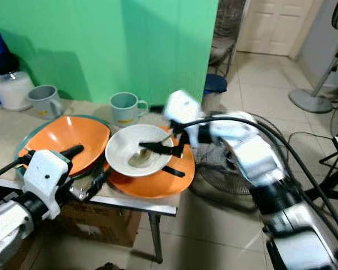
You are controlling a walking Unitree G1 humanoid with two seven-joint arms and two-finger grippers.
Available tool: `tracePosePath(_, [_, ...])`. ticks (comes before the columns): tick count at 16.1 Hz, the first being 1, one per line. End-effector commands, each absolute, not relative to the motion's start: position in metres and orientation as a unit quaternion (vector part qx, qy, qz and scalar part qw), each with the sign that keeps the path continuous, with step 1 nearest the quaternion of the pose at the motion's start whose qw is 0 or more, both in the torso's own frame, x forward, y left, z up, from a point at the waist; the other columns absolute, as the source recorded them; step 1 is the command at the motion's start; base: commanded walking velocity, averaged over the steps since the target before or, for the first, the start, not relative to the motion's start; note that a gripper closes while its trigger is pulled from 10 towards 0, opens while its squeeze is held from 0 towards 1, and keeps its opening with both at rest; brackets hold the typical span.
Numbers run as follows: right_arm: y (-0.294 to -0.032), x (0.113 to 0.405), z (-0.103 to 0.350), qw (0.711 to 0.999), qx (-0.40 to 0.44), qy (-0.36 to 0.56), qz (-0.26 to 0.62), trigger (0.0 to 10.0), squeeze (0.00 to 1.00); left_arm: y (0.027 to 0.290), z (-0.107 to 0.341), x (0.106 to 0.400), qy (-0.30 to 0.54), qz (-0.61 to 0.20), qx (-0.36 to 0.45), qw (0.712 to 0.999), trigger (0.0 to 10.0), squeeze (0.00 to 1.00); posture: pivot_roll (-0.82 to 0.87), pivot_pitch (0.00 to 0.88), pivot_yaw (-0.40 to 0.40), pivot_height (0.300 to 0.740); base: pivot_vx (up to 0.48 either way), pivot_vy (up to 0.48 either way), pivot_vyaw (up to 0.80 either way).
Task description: Setting the table
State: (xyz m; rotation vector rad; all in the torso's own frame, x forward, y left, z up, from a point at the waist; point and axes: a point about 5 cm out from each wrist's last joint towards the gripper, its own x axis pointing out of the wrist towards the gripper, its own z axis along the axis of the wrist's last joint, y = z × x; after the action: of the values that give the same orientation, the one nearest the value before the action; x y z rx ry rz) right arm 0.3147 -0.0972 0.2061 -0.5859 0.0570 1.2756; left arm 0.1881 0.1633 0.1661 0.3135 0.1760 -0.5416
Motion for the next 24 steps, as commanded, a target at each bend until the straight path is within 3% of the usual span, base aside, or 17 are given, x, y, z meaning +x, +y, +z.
tracePosePath(1, [-0.09, 0.319, 0.205, 0.738, -0.308, 0.038, 0.6, 10.0, 0.0, 0.164, 0.172, 0.187, 0.083, -0.283, 0.158, 0.942, 10.0, 0.0, -0.06, 0.0, 0.028, 0.74, 0.0, 0.0, 0.0])
tracePosePath(5, [-0.065, 0.335, 0.185, 0.689, -0.387, 0.088, 0.607, 10.0, 0.0, 0.162, 0.171, 0.182, 0.097, -0.315, 0.162, 0.93, 10.0, 0.0, -0.06, 0.0, 0.021, 0.74, 0.0, 0.0, 0.0])
tracePosePath(8, [-0.053, 0.339, 0.177, 0.67, -0.413, 0.102, 0.608, 10.0, 0.0, 0.161, 0.17, 0.178, 0.102, -0.323, 0.163, 0.927, 10.0, 0.0, -0.06, 0.0, 0.014, 0.74, 0.0, 0.0, 0.0])
tracePosePath(10, [-0.047, 0.345, 0.174, 0.653, -0.448, 0.111, 0.6, 3.0, 0.0, 0.162, 0.17, 0.174, 0.107, -0.328, 0.163, 0.924, 10.0, 0.0, -0.05, 0.0, 0.005, 0.74, 0.0, 0.0, 0.0])
tracePosePath(11, [-0.046, 0.346, 0.174, 0.652, -0.45, 0.114, 0.599, 3.0, 0.0, 0.162, 0.17, 0.173, 0.108, -0.329, 0.163, 0.924, 10.0, 0.0, -0.05, 0.0, 0.004, 0.74, 0.0, 0.0, 0.0])
tracePosePath(12, [-0.047, 0.347, 0.174, 0.646, -0.458, 0.121, 0.599, 0.7, 0.0, 0.162, 0.17, 0.172, 0.11, -0.331, 0.163, 0.923, 10.0, 0.0, -0.05, 0.0, 0.0, 0.74, 0.0, 0.0, 0.0])
tracePosePath(13, [-0.048, 0.349, 0.174, 0.64, -0.467, 0.126, 0.597, 0.0, 0.0, 0.161, 0.169, 0.171, 0.112, -0.333, 0.162, 0.922, 10.0, 0.0, -0.05, 0.0, 0.0, 0.74, 0.0, 0.0, 0.0])
tracePosePath(18, [-0.056, 0.359, 0.179, 0.604, -0.525, 0.148, 0.581, 0.0, 0.0, 0.16, 0.168, 0.168, 0.12, -0.345, 0.16, 0.917, 10.0, 0.0, -0.06, 0.0, 0.0, 0.74, 0.0, 0.0, 0.0])
tracePosePath(20, [-0.058, 0.361, 0.179, 0.585, -0.544, 0.161, 0.579, 3.6, 0.0, 0.16, 0.168, 0.168, 0.123, -0.349, 0.16, 0.915, 10.0, 0.0, -0.06, 0.0, 0.002, 0.74, 0.0, 0.0, 0.0])
tracePosePath(21, [-0.059, 0.36, 0.179, 0.582, -0.547, 0.164, 0.58, 3.6, 0.0, 0.16, 0.168, 0.167, 0.124, -0.35, 0.16, 0.915, 10.0, 0.0, -0.06, 0.0, 0.002, 0.74, 0.0, 0.0, 0.0])
tracePosePath(22, [-0.059, 0.36, 0.179, 0.572, -0.557, 0.168, 0.578, 4.2, 0.0, 0.159, 0.167, 0.167, 0.126, -0.351, 0.16, 0.914, 10.0, 0.0, -0.06, 0.0, 0.003, 0.74, 0.0, 0.0, 0.0])
tracePosePath(23, [-0.059, 0.36, 0.178, 0.567, -0.56, 0.169, 0.579, 4.1, 0.0, 0.159, 0.167, 0.167, 0.127, -0.352, 0.159, 0.914, 10.0, 0.0, -0.06, 0.0, 0.002, 0.74, 0.0, 0.0, 0.0])
tracePosePath(24, [-0.058, 0.359, 0.177, 0.559, -0.564, 0.173, 0.583, 2.4, 0.0, 0.159, 0.167, 0.167, 0.129, -0.355, 0.159, 0.912, 10.0, 0.0, -0.06, 0.0, 0.002, 0.74, 0.0, 0.0, 0.0])
